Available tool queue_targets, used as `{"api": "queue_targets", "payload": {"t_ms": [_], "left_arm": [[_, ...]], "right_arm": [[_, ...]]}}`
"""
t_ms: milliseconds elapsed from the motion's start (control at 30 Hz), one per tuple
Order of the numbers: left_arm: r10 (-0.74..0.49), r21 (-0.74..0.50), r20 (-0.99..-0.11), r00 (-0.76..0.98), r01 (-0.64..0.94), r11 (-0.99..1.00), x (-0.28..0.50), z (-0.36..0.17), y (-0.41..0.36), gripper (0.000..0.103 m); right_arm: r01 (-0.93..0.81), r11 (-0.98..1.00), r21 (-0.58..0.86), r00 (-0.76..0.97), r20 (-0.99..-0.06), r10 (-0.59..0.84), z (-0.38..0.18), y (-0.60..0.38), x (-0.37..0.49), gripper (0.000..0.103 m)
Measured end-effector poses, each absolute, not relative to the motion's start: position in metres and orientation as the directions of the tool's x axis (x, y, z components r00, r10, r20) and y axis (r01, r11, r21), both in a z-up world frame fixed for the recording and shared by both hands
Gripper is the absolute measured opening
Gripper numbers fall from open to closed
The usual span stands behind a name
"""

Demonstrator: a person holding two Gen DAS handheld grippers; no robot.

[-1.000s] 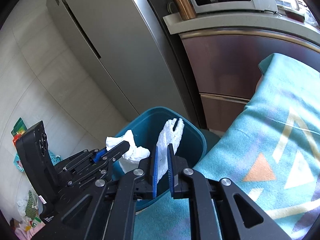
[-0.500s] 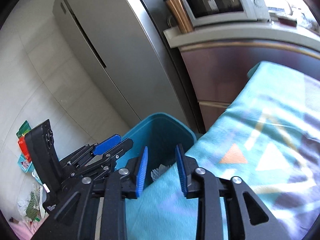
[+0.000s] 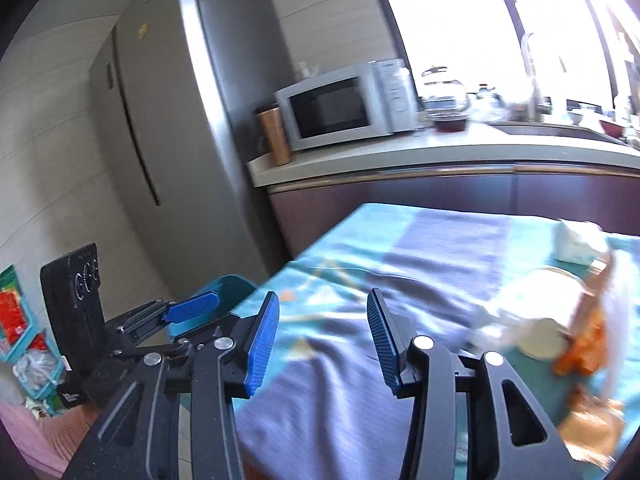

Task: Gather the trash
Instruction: 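Grasp the clear plastic wrapper with the left tool while the right tool grasps a gold wrapper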

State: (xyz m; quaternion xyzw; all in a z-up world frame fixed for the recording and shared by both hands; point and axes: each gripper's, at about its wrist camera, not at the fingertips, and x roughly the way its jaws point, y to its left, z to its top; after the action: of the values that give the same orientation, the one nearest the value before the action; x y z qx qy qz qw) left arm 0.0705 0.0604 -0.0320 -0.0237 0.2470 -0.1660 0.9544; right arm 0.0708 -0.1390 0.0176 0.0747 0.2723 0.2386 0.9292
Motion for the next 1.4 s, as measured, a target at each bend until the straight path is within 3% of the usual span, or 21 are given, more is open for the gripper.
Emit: {"api": "queue_targets", "payload": {"t_ms": [267,500,933,1200,1400], "left_arm": [[-0.487,-0.169,-0.506,0.712,0.472,0.865,0.068,-0.043,-0.025,0.063],[-0.552,-0.166,-0.535,0.639,0.562,0.811,0.069,-0.048,-0.073,0.067],[-0.557,-0.208,-0.608,0.566,0.563,0.8,0.091,-0.061,-0.117,0.071],[-0.561,-0.266,-0.648,0.515,0.536,0.801,0.107,-0.074,-0.123,0.054],[-0.588,-0.3,-0.638,0.496,0.543,0.784,0.106,-0.071,-0.12,0.035]], "right_arm": [[-0.164,0.953,0.257,0.819,-0.502,0.276,-0.001,-0.235,0.04,0.046],[-0.023,0.968,0.251,0.834,-0.529,0.157,-0.018,-0.285,0.024,0.051],[-0.005,0.988,0.156,0.805,-0.585,0.097,-0.046,-0.285,0.019,0.061],[-0.011,0.991,0.136,0.81,-0.579,0.089,-0.051,-0.284,0.024,0.061],[-0.033,0.994,0.102,0.818,-0.569,0.086,-0.048,-0.279,0.027,0.058]]}}
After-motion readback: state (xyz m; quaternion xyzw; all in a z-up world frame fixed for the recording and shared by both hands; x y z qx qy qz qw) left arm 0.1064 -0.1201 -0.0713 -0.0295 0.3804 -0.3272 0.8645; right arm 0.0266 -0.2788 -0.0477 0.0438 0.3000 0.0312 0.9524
